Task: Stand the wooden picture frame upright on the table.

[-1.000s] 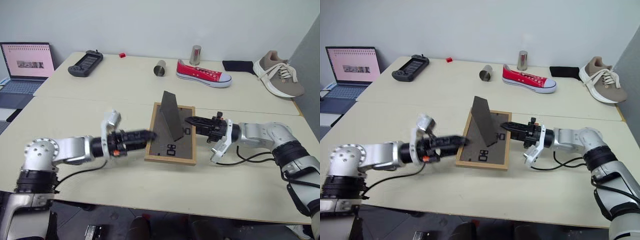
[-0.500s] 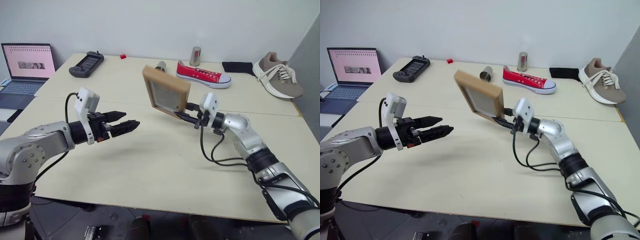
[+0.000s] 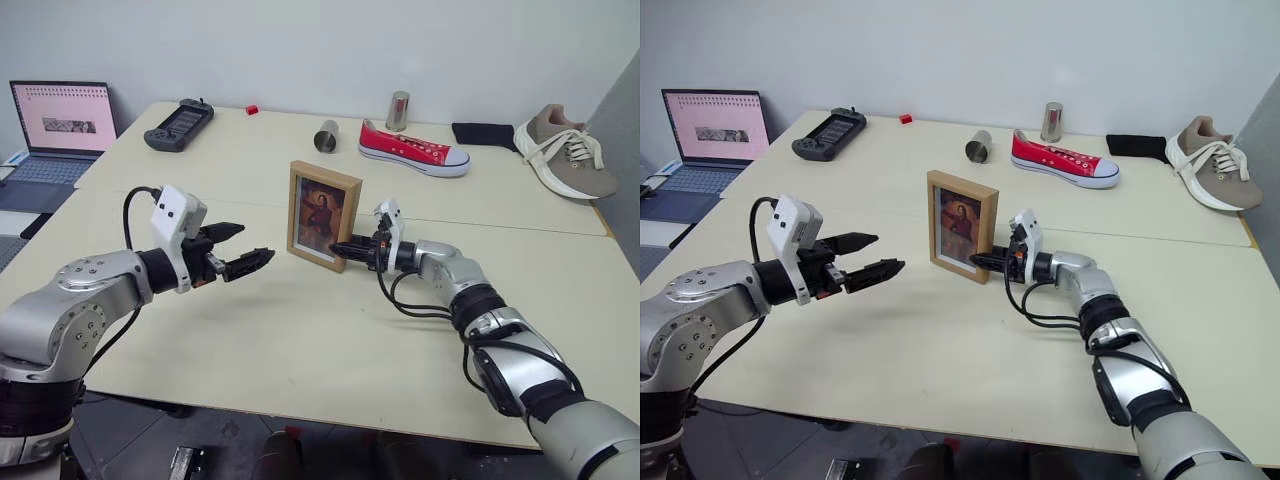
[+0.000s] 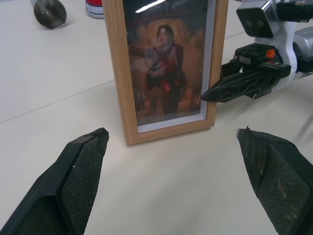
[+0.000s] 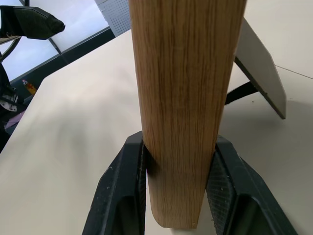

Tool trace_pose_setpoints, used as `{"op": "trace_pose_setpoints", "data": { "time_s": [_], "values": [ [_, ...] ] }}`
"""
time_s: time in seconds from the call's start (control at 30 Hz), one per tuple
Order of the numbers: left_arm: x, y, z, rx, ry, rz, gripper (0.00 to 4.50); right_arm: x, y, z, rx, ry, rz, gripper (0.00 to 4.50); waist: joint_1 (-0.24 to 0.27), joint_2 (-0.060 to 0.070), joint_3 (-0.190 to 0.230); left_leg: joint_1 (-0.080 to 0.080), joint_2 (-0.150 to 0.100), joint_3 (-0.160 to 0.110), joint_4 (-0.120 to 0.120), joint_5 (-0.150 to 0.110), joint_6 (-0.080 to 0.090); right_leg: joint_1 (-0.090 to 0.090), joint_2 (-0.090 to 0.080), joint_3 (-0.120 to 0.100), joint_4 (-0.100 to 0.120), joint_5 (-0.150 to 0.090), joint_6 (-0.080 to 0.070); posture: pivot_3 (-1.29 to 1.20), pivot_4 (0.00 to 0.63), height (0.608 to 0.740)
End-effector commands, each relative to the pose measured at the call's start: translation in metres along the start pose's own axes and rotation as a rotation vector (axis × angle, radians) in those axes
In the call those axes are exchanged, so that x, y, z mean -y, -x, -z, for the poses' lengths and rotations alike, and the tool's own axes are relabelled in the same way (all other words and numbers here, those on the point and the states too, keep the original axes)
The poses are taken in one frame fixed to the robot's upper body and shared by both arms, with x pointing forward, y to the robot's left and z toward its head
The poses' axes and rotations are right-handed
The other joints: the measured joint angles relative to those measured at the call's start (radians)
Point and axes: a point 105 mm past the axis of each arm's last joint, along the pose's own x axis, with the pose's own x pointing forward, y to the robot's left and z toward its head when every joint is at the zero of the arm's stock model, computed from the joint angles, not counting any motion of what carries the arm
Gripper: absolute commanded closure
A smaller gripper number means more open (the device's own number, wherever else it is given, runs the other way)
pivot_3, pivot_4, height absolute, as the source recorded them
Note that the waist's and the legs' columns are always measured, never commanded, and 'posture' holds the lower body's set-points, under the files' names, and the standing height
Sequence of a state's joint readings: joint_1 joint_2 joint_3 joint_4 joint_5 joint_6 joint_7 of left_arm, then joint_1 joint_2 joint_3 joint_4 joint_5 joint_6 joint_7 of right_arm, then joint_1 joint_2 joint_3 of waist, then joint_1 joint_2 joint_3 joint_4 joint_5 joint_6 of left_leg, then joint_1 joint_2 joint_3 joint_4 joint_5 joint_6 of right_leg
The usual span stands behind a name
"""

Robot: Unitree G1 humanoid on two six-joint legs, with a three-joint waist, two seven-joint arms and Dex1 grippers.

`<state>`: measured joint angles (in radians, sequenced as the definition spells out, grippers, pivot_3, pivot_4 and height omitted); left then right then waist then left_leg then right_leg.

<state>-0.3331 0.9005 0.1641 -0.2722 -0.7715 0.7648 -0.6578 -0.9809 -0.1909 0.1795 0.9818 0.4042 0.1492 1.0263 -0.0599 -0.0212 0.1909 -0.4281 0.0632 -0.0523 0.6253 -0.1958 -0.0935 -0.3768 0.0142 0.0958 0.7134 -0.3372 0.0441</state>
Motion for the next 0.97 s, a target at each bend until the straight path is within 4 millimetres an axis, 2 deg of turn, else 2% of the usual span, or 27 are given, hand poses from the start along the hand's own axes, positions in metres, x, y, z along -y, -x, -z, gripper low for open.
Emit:
{"op": "trace_pose_setpoints", "data": {
  "time_s": [0.03,0.13,0.2,0.4,0.53,0.57,0.67,0.77,0.87,0.97],
  "values": [
    [0.002,0.002,-0.01,0.034,-0.046,0.001,0.0,0.003,0.005,0.002,0.001,0.01,0.009,3.23,0.0,0.0,0.0,0.0,0.0,0.0,0.0,0.0,0.0,0.0,0.0,0.0,0.0,0.0,0.0,0.0,0.15,0.74],
    [0.002,0.0,-0.01,0.032,-0.046,0.004,0.0,0.003,0.007,0.008,-0.011,0.002,0.011,3.23,0.0,0.0,0.0,0.0,0.0,0.0,0.0,0.0,0.0,0.0,0.0,0.0,0.0,0.0,0.0,0.0,0.15,0.74],
    [0.001,-0.002,-0.009,0.029,-0.048,0.006,0.0,0.003,0.008,0.009,-0.014,0.003,0.014,2.53,0.0,0.0,0.0,0.0,0.0,0.0,0.0,0.0,0.0,0.0,0.0,0.0,0.0,0.0,0.0,0.0,0.15,0.74],
    [-0.002,-0.008,-0.01,0.027,-0.048,0.017,0.0,0.006,0.018,0.013,-0.026,0.042,0.042,1.23,0.0,0.0,0.0,0.0,0.0,0.0,0.0,0.0,0.0,0.0,0.0,0.0,0.0,0.0,0.0,0.0,0.15,0.74],
    [-0.005,-0.011,-0.008,0.022,-0.041,0.024,0.0,0.007,0.041,0.018,-0.064,0.1,0.066,0.26,0.001,0.0,0.0,0.0,0.0,-0.001,0.0,0.0,0.0,0.001,0.0,0.0,0.0,0.0,0.0,0.0,0.15,0.74],
    [-0.008,-0.011,-0.008,0.016,-0.036,0.015,0.0,0.007,0.054,0.017,-0.082,0.13,0.084,0.03,0.002,0.0,0.0,0.0,0.0,-0.001,0.0,0.0,0.0,0.0,0.0,0.0,0.0,0.0,0.0,0.0,0.15,0.74],
    [-0.018,-0.01,-0.007,0.007,-0.041,-0.016,0.0,0.001,0.09,0.009,-0.14,0.23,0.123,0.03,0.009,0.0,0.0,-0.001,-0.001,-0.001,0.0,0.0,0.0,0.0,0.0,0.0,0.0,0.0,0.0,0.0,0.15,0.74],
    [-0.035,-0.006,-0.006,-0.001,-0.05,-0.063,0.0,-0.023,0.127,-0.018,-0.163,0.304,0.139,0.03,0.013,0.0,0.0,-0.004,-0.001,-0.001,0.0,0.0,0.0,-0.002,0.0,0.0,-0.001,0.0,0.0,0.0,0.15,0.74],
    [-0.047,-0.005,-0.011,0.016,-0.028,-0.082,0.0,-0.043,0.138,-0.031,-0.185,0.324,0.152,0.03,0.006,0.001,0.001,-0.004,0.0,-0.001,0.0,0.0,0.0,-0.003,0.001,0.0,0.0,0.0,0.0,0.0,0.15,0.74],
    [-0.051,-0.009,-0.013,0.03,-0.026,-0.082,0.0,-0.049,0.135,-0.042,-0.149,0.326,0.192,0.03,-0.004,0.001,0.0,-0.003,0.002,-0.001,0.001,0.0,0.0,-0.003,0.003,0.001,0.0,0.0,0.0,0.0,0.15,0.74]
  ]
}}
